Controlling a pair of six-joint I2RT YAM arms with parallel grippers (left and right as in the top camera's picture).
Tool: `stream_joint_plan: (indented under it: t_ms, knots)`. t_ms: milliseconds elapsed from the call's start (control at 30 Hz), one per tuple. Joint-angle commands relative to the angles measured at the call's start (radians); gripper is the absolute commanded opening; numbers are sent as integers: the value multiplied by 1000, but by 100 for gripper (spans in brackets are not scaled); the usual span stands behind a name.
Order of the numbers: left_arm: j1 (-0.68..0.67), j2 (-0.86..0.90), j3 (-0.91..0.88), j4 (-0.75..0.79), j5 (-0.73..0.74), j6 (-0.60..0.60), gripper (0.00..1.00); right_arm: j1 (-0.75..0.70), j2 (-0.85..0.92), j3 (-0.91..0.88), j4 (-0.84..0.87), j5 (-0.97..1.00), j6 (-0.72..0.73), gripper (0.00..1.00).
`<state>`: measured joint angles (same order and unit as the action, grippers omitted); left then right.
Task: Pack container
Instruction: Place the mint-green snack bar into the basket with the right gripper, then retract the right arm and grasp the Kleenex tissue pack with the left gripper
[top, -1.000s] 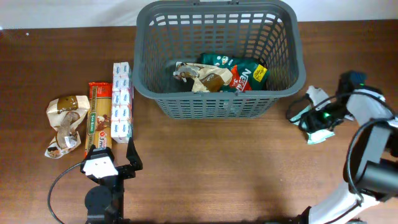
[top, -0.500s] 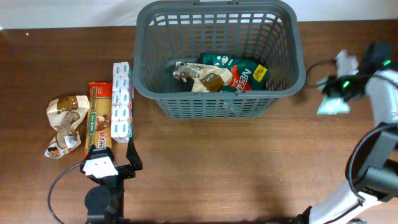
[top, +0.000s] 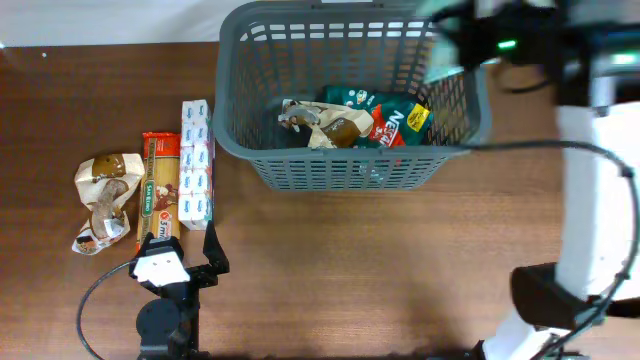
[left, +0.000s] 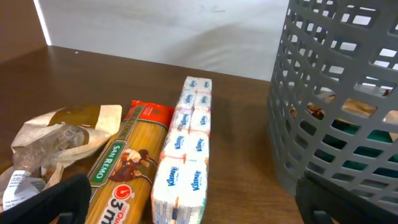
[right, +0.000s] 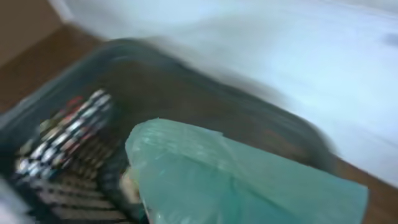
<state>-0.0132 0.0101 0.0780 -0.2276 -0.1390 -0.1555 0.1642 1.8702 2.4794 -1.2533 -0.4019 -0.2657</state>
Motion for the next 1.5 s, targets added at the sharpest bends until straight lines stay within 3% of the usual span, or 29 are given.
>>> stream_joint_plan:
  t_ms: [0, 167, 367, 433, 533, 667, 767, 833, 933, 1067, 1133, 1200, 1367, 1467]
  knots:
    - [-4, -5, -5, -1, -11, -8, 99, 126, 72, -47, 1, 187, -22, 3]
    - [-4, -5, -5, -1, -11, -8, 99, 222, 209, -114, 55, 245, -20, 4]
    - [-4, -5, -5, -1, -11, -9, 99, 227, 359, -119, 61, 261, 47, 5]
    - [-4, -5, -5, -1, -11, -8, 99, 227, 364, -119, 61, 262, 46, 43]
    - [-4, -5, -5, -1, -11, -8, 99, 227, 364, -119, 63, 316, 47, 71]
    - [-4, -5, -5, -1, -11, -9, 99, 227, 348, -117, 43, 340, 46, 75]
    - [-4, -5, -5, -1, -11, -8, 99, 211, 229, -92, 27, 422, 46, 79]
    - [-4, -5, -5, -1, -11, -8, 99, 166, 132, -89, 37, 484, 47, 83]
    - [-4, -5, -5, -1, -11, -8, 99, -82, -53, -89, 55, 476, 156, 89]
    - [-4, -5, -5, -1, -11, -8, 99, -369, -97, -90, 43, 270, 241, 91]
    - [-4, -5, -5, 0, -11, -8, 99, -499, -94, -120, 45, 170, 249, 96]
    - [-4, -5, -5, 4, -16, -8, 99, -644, -94, -280, 123, 152, 255, 99]
    - [-4, -4, 20, 79, 21, -14, 99, -690, -94, -518, 205, 143, 327, 99]
    - [-4, 39, 127, 39, -60, -36, 99, -683, -93, -616, 234, 143, 327, 99]
